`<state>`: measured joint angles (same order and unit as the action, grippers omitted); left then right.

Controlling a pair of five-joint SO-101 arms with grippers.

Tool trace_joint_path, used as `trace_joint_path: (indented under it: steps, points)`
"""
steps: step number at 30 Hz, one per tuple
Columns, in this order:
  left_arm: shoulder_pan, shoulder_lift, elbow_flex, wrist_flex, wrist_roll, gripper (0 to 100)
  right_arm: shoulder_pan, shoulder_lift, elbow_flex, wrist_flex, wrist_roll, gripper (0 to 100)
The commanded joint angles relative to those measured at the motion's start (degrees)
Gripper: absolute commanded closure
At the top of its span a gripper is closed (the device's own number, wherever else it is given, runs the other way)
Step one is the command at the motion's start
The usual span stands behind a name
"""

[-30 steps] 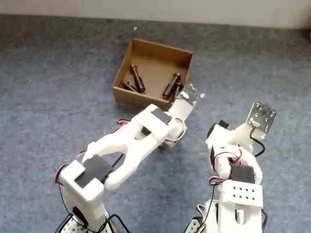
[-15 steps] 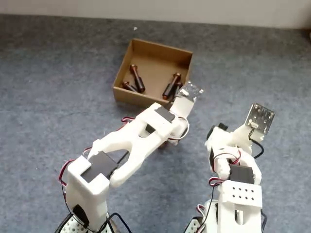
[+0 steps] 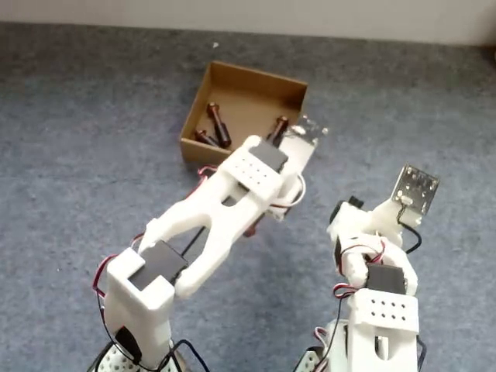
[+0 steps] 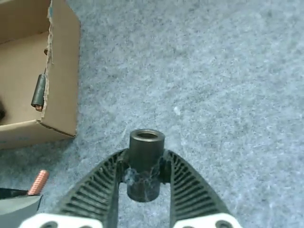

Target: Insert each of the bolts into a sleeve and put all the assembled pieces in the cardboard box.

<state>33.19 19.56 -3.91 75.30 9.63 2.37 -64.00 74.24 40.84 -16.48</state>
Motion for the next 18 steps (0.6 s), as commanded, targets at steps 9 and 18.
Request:
trace_joint_path:
  steps: [9, 18]
  points:
    - [-0.75, -1.98, -6.73, 6.59, 6.15, 99, 0.31, -1.36, -0.84, -1.36, -0.09, 99.4]
    - [-4.35, -12.62, -6.37, 8.09, 6.33, 99, 0.31, -1.36, -0.84, -1.36, -0.09, 99.4]
